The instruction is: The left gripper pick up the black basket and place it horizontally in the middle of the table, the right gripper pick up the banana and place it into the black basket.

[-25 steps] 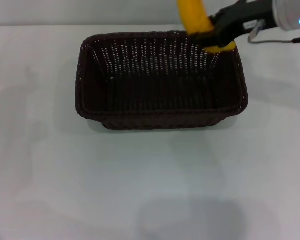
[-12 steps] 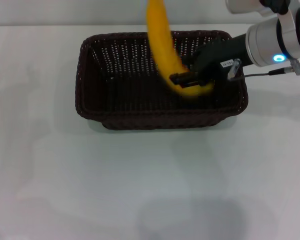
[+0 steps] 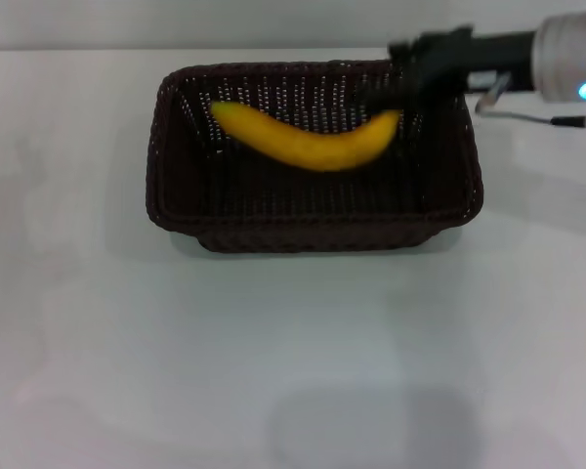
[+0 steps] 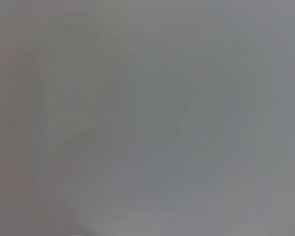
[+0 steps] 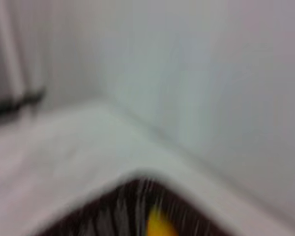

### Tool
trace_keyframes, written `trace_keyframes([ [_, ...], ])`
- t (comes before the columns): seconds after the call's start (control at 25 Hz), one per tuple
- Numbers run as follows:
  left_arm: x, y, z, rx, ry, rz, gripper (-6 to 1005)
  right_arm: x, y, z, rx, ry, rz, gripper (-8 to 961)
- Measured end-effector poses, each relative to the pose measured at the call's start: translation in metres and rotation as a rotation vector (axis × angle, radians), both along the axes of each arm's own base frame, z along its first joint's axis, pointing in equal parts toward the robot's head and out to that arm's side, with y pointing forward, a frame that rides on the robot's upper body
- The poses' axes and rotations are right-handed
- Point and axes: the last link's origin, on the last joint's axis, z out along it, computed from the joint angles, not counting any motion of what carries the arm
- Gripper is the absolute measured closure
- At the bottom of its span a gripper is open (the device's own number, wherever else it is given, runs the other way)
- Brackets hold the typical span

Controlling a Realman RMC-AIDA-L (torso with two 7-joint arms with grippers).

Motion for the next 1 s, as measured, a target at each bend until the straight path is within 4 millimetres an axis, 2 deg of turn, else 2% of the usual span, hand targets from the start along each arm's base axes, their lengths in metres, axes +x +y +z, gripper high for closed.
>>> trace_keyframes([
  [0.16, -0.005, -0.012, -0.001, 0.020, 0.065, 0.026, 245, 0.020, 0.007, 0.018, 0.091, 0.308, -0.047, 145],
  [0.24, -0.005, -0.016, -0.003, 0.022, 0.085, 0.025, 244, 0.037, 0.007, 0.027, 0.135, 0.495, -0.064, 142],
  [0.4, -0.009, -0.023, -0.005, 0.016, 0.090, 0.031, 243, 0.072, 0.002, 0.044, 0.272, 0.693, -0.044, 151],
  [0.52, -0.013, -0.029, -0.007, 0.015, 0.082, 0.049, 242, 0.100, -0.003, 0.048, 0.426, 0.660, -0.021, 152],
  [0.72, -0.020, -0.030, -0.016, -0.023, 0.049, 0.106, 241, 0.161, -0.021, 0.038, 0.704, 0.457, -0.078, 149],
  [0.88, -0.015, -0.026, -0.019, -0.057, 0.095, 0.079, 239, 0.189, -0.036, 0.027, 0.784, 0.303, -0.112, 147],
  [1.0, -0.007, -0.023, -0.022, -0.057, 0.105, 0.040, 239, 0.204, -0.043, 0.029, 0.809, 0.280, -0.162, 144],
])
